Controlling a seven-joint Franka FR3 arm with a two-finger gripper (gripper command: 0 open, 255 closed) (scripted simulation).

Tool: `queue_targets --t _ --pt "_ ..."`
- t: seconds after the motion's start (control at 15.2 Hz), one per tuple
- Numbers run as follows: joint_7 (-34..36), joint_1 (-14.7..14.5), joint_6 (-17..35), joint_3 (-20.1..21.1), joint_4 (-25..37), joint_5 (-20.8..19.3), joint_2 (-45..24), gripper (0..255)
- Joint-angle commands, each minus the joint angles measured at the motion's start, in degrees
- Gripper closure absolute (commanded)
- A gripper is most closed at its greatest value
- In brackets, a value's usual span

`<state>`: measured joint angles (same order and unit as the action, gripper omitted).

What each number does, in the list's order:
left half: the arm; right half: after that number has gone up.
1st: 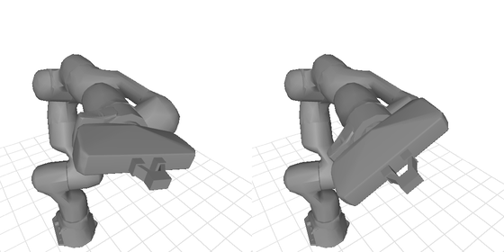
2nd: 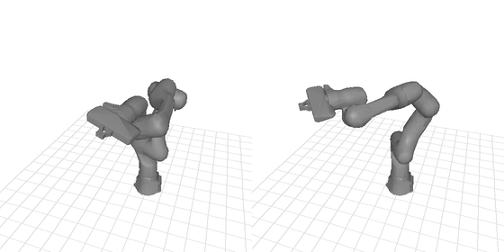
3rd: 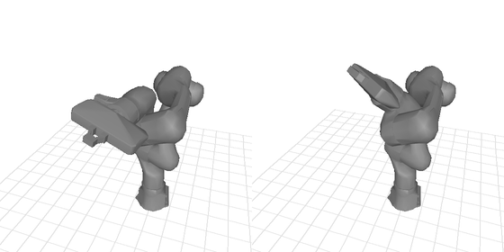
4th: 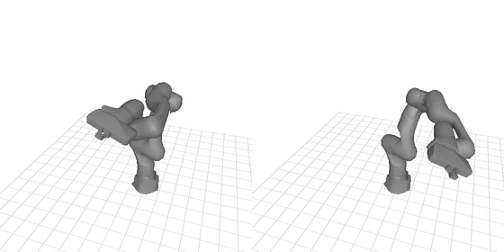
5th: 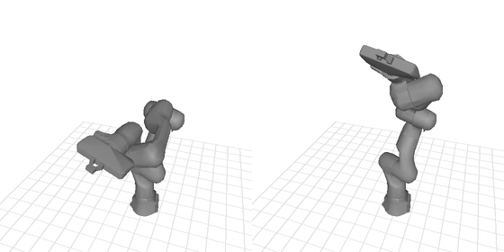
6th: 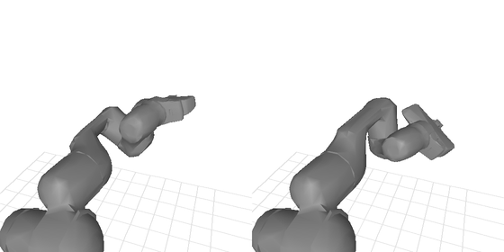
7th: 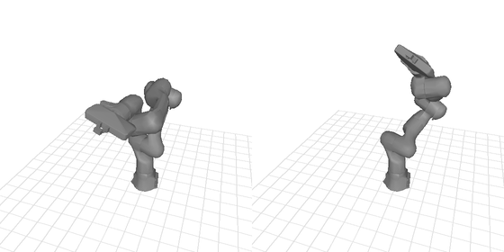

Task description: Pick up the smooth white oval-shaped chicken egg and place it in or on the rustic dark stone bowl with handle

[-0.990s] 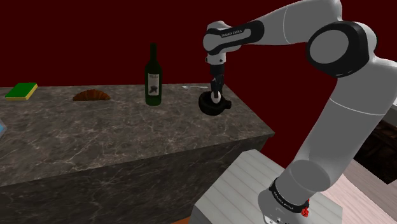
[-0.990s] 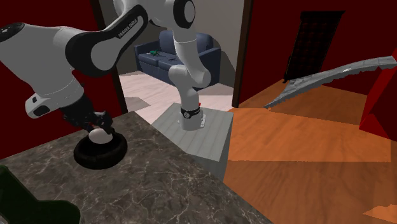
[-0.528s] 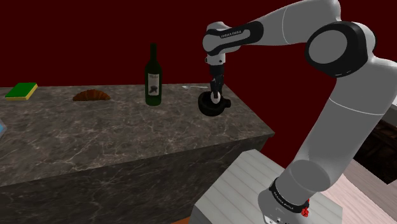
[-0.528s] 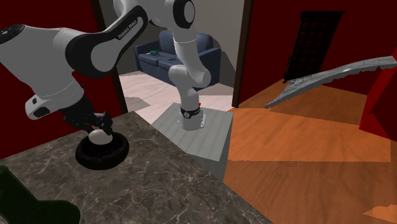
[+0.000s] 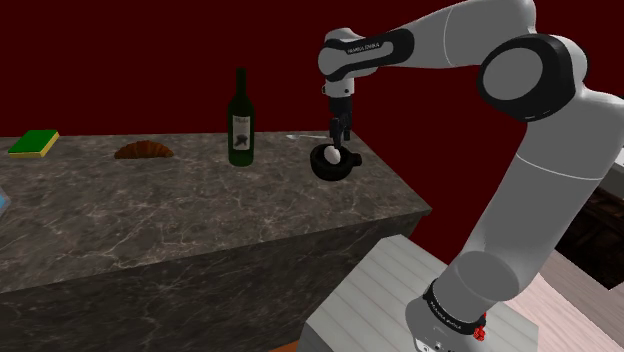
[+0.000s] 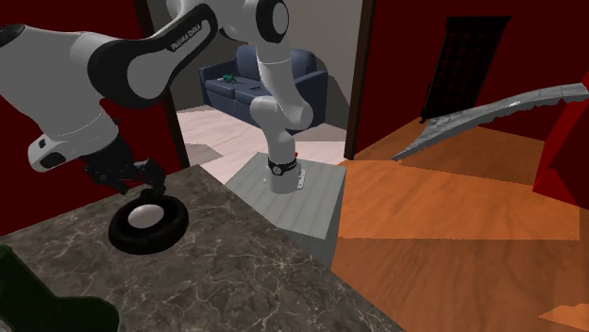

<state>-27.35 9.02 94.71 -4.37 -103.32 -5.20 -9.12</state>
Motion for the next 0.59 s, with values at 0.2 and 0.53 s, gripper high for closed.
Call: queue_targets --t 0.2,0.53 --pt "-0.02 -0.27 -5.27 0.21 6.1 0.21 -0.89 0" --pt "-0.02 -0.27 -5.27 0.21 6.11 0.21 -0.9 0"
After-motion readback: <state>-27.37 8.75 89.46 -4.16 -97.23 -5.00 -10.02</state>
